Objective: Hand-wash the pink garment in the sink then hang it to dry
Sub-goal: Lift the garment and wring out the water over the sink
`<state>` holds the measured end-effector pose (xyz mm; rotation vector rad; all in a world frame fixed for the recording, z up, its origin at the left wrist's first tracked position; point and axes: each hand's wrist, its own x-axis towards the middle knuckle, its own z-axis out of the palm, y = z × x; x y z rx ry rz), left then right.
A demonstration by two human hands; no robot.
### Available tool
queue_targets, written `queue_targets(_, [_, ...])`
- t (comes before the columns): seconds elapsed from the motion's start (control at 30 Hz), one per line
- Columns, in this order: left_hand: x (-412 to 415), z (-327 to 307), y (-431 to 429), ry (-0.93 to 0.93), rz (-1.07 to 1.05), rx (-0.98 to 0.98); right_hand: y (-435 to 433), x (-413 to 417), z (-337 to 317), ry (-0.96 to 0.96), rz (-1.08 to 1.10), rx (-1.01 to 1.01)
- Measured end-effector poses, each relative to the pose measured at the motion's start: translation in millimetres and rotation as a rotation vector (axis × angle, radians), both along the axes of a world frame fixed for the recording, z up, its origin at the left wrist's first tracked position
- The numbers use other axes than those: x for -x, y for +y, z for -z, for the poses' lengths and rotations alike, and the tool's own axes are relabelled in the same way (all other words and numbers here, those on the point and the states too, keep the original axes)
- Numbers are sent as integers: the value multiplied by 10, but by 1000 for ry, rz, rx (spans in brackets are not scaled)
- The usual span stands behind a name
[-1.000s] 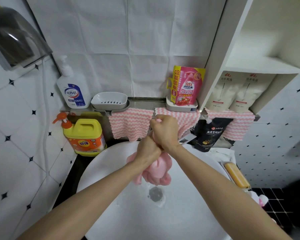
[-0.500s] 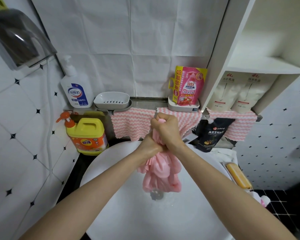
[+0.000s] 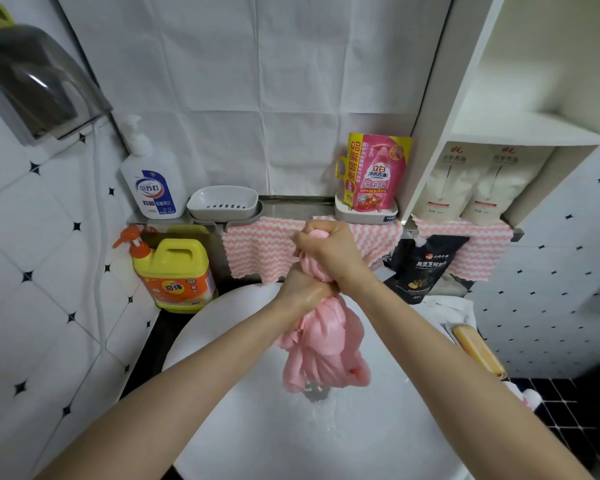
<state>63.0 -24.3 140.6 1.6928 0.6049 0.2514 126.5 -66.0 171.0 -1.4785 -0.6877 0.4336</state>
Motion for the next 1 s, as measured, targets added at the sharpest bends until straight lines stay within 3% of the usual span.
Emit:
queue_targets(0.27, [-10,142,-52,112,-58,-492,122,49,225,169,275,-120])
queue_targets(0.57, [97,307,-106,50,-116,-737,172,10,418,438,389,-230])
queue_targets(0.7, [106,348,-122,101,-130,-637,184,22,425,511,444,-247])
queue_targets(0.83, [29,432,-114,182,-84,-665,231,-22,455,570,494,-248])
queue_targets(0.93, [-2,367,-81,93,-185,-537,172,-32,423,536,349,-186])
queue_targets(1.0, [-2,291,-26,62,-183,-326,87,-31,339,362,140,-161])
